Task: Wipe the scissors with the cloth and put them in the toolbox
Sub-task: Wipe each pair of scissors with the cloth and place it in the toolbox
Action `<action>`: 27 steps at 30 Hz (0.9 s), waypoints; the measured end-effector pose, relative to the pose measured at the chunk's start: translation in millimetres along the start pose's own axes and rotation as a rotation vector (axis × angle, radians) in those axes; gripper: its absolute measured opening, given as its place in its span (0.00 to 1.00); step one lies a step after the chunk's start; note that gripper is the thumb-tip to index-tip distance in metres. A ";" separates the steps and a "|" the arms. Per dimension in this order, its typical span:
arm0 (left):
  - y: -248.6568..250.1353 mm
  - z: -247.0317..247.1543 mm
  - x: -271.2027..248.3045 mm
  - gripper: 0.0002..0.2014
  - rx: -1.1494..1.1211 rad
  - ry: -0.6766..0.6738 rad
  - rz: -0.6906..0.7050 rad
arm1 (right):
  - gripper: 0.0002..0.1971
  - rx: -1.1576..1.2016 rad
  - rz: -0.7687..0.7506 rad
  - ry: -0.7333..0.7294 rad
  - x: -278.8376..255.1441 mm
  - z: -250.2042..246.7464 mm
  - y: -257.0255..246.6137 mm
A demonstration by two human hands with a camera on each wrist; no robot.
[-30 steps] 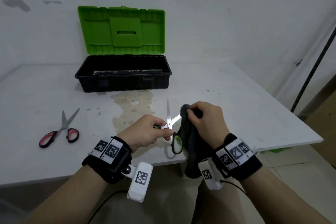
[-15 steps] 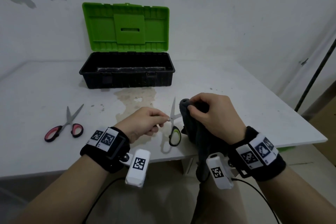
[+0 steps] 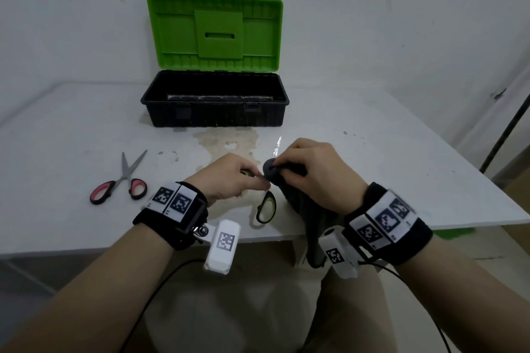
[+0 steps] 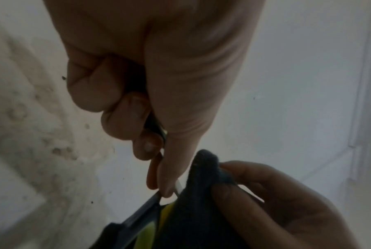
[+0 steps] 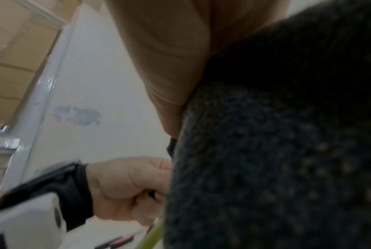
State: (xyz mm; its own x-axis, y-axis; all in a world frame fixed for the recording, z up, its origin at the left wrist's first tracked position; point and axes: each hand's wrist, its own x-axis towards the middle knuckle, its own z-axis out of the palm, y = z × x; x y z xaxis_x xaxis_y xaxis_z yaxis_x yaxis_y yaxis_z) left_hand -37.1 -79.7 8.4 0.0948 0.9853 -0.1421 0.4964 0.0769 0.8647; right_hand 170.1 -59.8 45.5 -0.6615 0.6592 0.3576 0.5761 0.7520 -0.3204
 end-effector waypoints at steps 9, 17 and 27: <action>-6.5 1.5 4.3 0.07 0.103 -0.039 0.156 | 0.10 -0.069 0.033 -0.044 -5.3 25.1 0.3; -9.0 4.5 8.8 0.10 0.117 -0.017 0.166 | 0.09 -0.082 0.288 0.130 15.5 13.3 31.3; -3.6 5.2 6.4 0.07 0.030 -0.096 0.164 | 0.09 -0.057 0.081 0.063 -8.3 20.5 -1.8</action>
State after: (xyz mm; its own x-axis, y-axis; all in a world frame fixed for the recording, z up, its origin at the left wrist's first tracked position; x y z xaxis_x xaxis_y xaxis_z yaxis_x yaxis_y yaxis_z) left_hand -33.8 -74.5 1.9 0.2577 0.9651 -0.0473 0.4929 -0.0892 0.8655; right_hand 164.7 -66.8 25.2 -0.5814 0.7153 0.3878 0.6538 0.6944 -0.3007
